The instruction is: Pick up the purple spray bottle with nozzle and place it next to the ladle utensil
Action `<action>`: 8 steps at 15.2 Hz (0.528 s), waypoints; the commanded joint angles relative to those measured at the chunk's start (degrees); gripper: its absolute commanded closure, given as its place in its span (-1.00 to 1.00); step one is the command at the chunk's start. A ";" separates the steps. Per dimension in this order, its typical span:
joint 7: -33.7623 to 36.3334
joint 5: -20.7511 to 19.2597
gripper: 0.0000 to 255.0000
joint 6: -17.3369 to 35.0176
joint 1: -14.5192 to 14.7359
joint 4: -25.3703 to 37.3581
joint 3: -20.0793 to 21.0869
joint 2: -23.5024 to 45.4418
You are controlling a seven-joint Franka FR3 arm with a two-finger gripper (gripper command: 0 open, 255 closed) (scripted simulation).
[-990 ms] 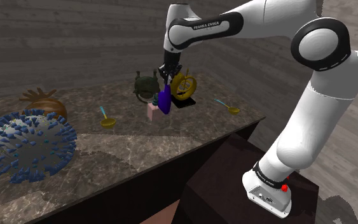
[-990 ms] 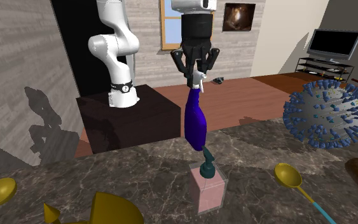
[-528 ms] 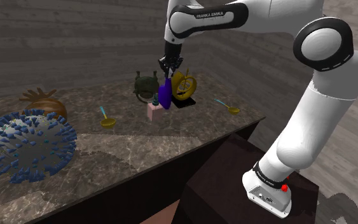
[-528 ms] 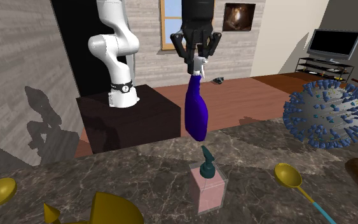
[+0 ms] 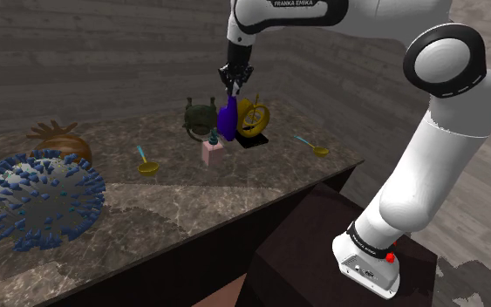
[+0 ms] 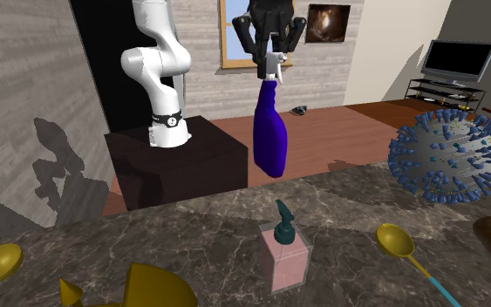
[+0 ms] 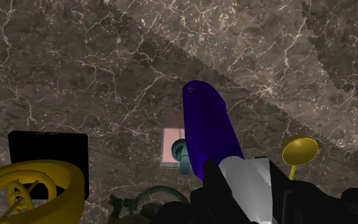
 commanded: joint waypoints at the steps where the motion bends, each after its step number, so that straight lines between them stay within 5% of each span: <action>1: 0.04 0.01 1.00 -1.45 0.04 1.38 0.03 -0.04; 8: 0.01 -0.05 1.00 -7.08 0.14 7.68 0.08 0.63</action>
